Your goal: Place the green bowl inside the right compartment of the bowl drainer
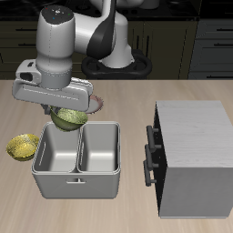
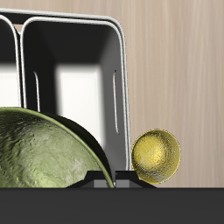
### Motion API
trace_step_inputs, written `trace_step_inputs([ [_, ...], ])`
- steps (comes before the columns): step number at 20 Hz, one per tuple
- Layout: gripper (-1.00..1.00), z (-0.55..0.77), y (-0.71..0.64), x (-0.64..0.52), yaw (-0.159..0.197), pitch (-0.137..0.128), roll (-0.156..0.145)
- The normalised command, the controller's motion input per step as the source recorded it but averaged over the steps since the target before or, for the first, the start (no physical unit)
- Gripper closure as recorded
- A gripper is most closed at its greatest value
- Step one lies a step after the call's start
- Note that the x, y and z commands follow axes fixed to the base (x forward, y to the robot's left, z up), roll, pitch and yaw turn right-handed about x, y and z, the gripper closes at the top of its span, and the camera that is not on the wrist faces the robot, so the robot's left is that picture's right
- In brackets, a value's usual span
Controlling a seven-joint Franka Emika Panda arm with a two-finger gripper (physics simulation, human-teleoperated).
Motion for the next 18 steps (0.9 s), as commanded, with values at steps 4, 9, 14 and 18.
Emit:
trace_step_inputs([
  [4, -1.0, -0.12, -0.13, -0.04, 0.024, 0.045, -0.101],
  [9, -1.0, -0.05, -0.06, -0.02, 0.001, 0.016, -0.016],
  [14, -1.0, -0.01, -0.02, -0.02, 0.003, 0.003, -0.003],
  [18, -1.0, 0.02, -0.01, 0.04, 0.005, 0.0, 0.006],
])
